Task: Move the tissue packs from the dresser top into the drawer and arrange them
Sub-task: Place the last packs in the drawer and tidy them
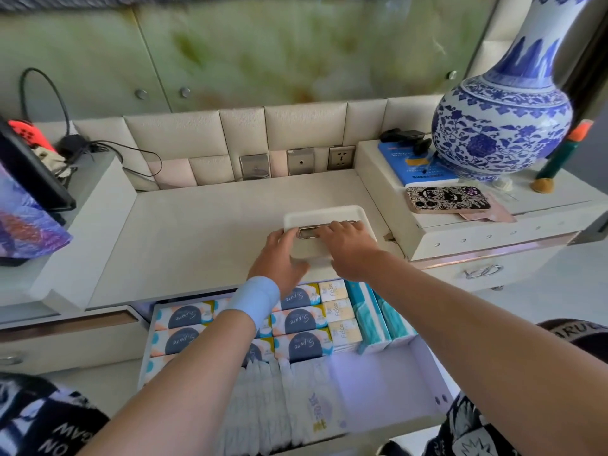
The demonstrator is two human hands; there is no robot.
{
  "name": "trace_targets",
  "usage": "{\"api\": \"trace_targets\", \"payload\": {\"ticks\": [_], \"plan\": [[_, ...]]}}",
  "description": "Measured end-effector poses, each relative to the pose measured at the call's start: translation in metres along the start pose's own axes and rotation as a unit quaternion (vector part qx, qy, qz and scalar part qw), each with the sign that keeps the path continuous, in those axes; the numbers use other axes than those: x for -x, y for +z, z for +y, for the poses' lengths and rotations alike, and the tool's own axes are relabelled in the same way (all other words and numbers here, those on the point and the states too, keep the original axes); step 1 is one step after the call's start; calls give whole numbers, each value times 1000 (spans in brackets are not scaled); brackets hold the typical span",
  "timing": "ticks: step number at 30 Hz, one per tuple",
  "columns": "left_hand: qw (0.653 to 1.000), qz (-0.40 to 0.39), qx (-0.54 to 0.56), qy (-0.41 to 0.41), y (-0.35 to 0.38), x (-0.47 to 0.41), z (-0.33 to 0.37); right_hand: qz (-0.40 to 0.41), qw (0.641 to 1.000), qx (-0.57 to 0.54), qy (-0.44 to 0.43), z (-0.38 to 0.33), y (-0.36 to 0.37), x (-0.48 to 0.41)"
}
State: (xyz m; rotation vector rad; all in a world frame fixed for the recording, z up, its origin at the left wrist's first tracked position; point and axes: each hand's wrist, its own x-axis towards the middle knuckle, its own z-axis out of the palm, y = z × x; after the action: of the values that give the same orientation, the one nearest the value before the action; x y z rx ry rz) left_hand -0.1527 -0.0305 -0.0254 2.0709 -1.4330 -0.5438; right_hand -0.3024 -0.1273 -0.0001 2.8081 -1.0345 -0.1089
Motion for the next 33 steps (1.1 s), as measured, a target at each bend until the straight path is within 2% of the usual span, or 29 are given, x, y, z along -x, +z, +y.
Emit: {"api": "trace_targets", "payload": {"ticks": [4,9,15,22,26,29,33], "plan": [[999,-29,0,24,-12,21,7,-36,999,-27,-2,-4,-10,24],[996,-71,-14,49,-18,44,11,-90,986,-138,15,1,-23,83],[976,-142,-161,24,7,77,13,-171,960,-218,29,10,-28,156],[904,-316,-282,57,47,117,26,-250,948,-195,7,17,-8,200],[832,-405,-369,88,61,130,11,-259,949,-181,13,22,8,203],[788,-431,-428,97,66,131,1,-279,948,-156,5,20,18,201],[782,-432,-437,101,64,128,1,-291,947,-139,-10,9,28,198]]}}
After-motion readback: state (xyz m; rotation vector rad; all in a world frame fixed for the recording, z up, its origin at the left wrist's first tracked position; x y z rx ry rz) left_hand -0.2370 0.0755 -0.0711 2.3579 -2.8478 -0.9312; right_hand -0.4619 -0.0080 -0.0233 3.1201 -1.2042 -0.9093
